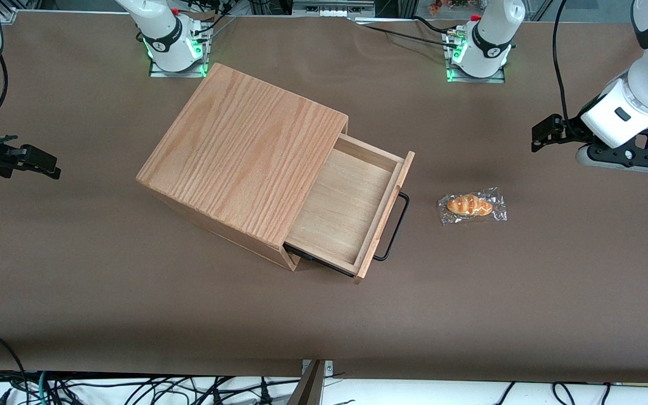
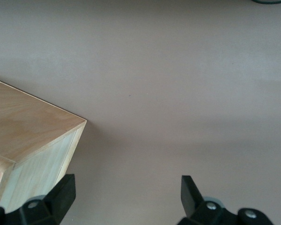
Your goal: Open top drawer with left arm
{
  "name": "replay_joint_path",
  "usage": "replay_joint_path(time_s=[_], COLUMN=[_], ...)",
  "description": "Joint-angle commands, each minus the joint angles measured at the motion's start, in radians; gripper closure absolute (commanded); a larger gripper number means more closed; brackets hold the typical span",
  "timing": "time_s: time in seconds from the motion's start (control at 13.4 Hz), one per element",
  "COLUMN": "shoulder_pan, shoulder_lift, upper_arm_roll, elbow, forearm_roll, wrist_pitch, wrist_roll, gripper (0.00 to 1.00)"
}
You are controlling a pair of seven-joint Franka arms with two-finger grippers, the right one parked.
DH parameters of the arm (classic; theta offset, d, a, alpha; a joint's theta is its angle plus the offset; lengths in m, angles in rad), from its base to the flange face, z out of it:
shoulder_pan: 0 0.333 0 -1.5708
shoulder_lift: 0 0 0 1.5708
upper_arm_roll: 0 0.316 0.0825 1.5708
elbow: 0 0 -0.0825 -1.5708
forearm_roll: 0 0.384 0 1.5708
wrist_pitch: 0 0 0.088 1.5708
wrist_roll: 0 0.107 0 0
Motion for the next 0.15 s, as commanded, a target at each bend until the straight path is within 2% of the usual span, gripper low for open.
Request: replay_joint_path(time_s=[0.0,0.07], shoulder_pan=[0.007,0.007], shoulder_lift=[0.019,0.019], upper_arm_roll=[-0.009,-0.011], elbow=[0.044,0.044], forearm_roll=[0.012,0.010], wrist_pitch=[-0.016,-0.018], wrist_roll=[-0.008,-0.008], gripper=[0.00,0.00])
